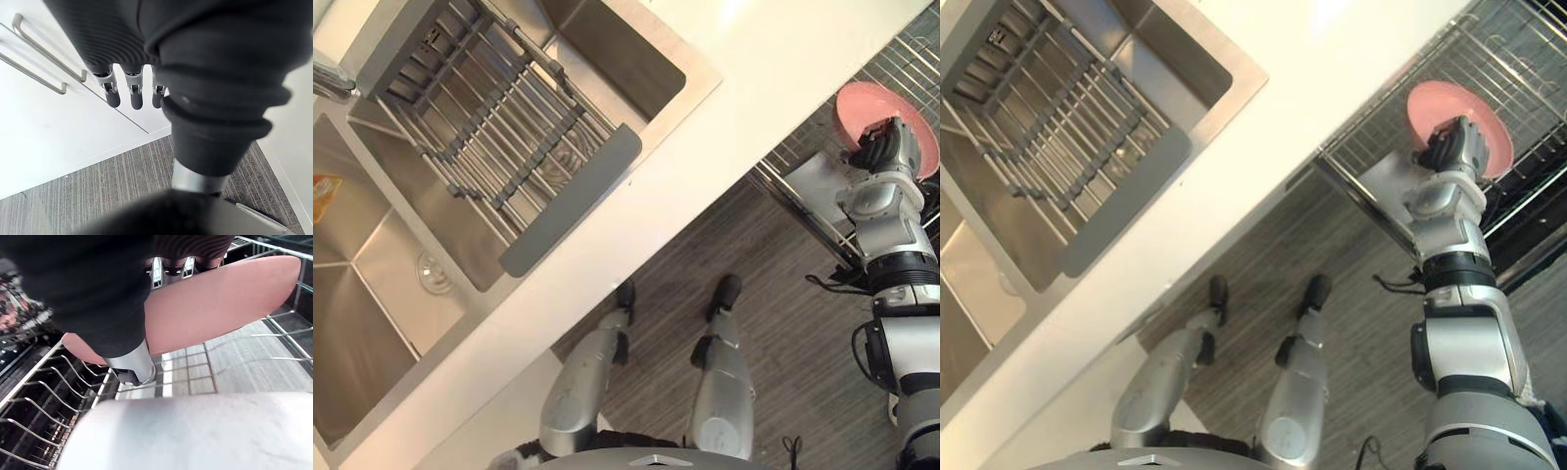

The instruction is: Walk over to the sink, pick up the cup, carry it to the dishwasher, place the cup inside the dishwasher, then close the dishwasher door

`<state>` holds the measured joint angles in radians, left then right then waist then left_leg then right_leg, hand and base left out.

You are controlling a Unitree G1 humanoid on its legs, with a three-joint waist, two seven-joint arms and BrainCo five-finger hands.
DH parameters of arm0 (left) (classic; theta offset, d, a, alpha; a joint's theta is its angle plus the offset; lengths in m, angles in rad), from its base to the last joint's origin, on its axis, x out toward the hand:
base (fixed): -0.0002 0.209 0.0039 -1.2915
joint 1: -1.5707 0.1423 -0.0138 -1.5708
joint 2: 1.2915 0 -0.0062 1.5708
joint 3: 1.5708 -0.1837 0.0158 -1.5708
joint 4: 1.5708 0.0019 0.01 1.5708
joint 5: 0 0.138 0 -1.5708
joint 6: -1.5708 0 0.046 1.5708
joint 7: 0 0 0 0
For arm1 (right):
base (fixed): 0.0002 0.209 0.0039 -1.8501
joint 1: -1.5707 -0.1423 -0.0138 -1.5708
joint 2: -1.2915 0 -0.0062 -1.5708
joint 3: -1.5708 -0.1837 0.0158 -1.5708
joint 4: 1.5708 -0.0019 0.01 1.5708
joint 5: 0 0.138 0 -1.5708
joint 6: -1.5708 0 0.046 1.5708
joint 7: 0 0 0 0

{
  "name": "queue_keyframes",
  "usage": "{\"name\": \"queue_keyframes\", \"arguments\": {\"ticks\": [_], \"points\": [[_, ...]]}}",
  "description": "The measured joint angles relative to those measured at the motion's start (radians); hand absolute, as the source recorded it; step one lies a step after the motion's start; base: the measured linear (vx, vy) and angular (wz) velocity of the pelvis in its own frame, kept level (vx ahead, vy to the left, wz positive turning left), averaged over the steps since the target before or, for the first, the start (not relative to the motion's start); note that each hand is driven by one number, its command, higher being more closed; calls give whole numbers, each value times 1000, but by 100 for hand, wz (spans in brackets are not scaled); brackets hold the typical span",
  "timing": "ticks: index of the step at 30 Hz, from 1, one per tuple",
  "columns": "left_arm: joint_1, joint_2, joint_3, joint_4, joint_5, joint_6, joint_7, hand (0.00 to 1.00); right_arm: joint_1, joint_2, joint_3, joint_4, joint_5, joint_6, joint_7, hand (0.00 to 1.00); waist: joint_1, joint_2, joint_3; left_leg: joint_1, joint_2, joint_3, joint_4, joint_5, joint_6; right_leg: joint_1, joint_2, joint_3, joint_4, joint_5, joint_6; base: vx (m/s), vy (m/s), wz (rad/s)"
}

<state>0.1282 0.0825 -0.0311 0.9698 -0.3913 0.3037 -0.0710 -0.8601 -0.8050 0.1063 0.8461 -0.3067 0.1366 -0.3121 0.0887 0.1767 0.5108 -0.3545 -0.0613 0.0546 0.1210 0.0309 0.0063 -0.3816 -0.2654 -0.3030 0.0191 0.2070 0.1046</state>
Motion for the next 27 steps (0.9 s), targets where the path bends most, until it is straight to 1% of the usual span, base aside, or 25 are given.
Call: {"name": "queue_keyframes", "arguments": {"ticks": [2,3,6,7,10,11,12,13,15,20,22,24,27], "points": [[-1,5,-14,1,0,0,0,0,0,-4,0,9,32,6,1,100,-1,0,0,-11,-1,-6,0,3,-1,-8,-1,-4,1,1,-1,-9,-55,7],[-5,6,-16,6,0,0,-1,0,-1,-11,-1,15,77,12,-6,100,0,1,-1,-17,-1,-9,0,5,-2,-12,-1,-5,1,1,-1,-17,-53,7],[-14,6,-20,17,0,-1,-1,0,-7,-13,-14,44,146,20,-34,100,5,3,-2,-18,-2,-13,0,7,-2,-13,-2,-8,5,1,-2,-24,-57,4],[-19,6,-20,24,0,-1,-1,0,-7,-13,-33,44,156,18,-43,0,10,5,-3,-21,-2,-14,0,8,-2,-15,-2,-8,6,1,-2,-23,-40,4],[-21,5,-22,24,0,-3,-1,0,-7,-21,-59,45,209,6,-84,0,16,9,-6,-32,-5,-18,0,13,-3,-27,-5,-10,8,1,-3,-34,-56,5],[-21,4,-22,24,0,-5,-1,0,-8,-20,-72,45,224,-6,-92,0,18,10,-6,-33,-5,-18,0,14,-3,-27,-5,-10,9,2,-4,-28,-51,0],[-21,4,-22,24,0,-6,-1,0,-9,-21,-77,45,224,-8,-97,0,19,10,-7,-33,-5,-18,0,14,-2,-27,-6,-10,9,2,-4,-28,-50,1],[-21,4,-23,24,0,-9,-1,0,-15,-21,-81,45,227,-20,-112,0,20,10,-7,-33,-6,-18,0,15,-2,-27,-6,-10,10,2,-5,-23,-40,1],[-21,4,-23,25,0,-13,-1,0,-21,-21,-81,37,231,-42,-117,0,20,11,-7,-33,-6,-19,0,16,-2,-27,-7,-10,11,2,-7,-29,-51,1],[-21,-5,-24,25,1,-30,-2,0,-30,-20,-83,24,231,-93,-150,0,23,25,-17,-32,-7,-19,0,19,-3,-26,-7,-10,11,2,-10,-26,-62,0],[-21,-6,-24,27,2,-31,-2,0,-30,-20,-90,6,231,-105,-157,0,22,26,-18,-30,-6,-19,0,20,-3,-25,-7,-9,11,2,-10,-21,-62,-1],[-21,-6,-24,29,2,-32,-2,0,-31,-21,-113,-22,223,-128,-171,0,21,26,-18,-25,-5,-18,0,20,-3,-19,-7,-8,9,4,-12,-20,-66,-2],[-21,-6,-23,31,4,-34,-2,0,-31,-20,-119,-67,221,-135,-196,0,17,26,-18,-11,-4,-17,-2,20,-3,-4,-6,-9,3,6,-14,-19,-65,-2]]}}
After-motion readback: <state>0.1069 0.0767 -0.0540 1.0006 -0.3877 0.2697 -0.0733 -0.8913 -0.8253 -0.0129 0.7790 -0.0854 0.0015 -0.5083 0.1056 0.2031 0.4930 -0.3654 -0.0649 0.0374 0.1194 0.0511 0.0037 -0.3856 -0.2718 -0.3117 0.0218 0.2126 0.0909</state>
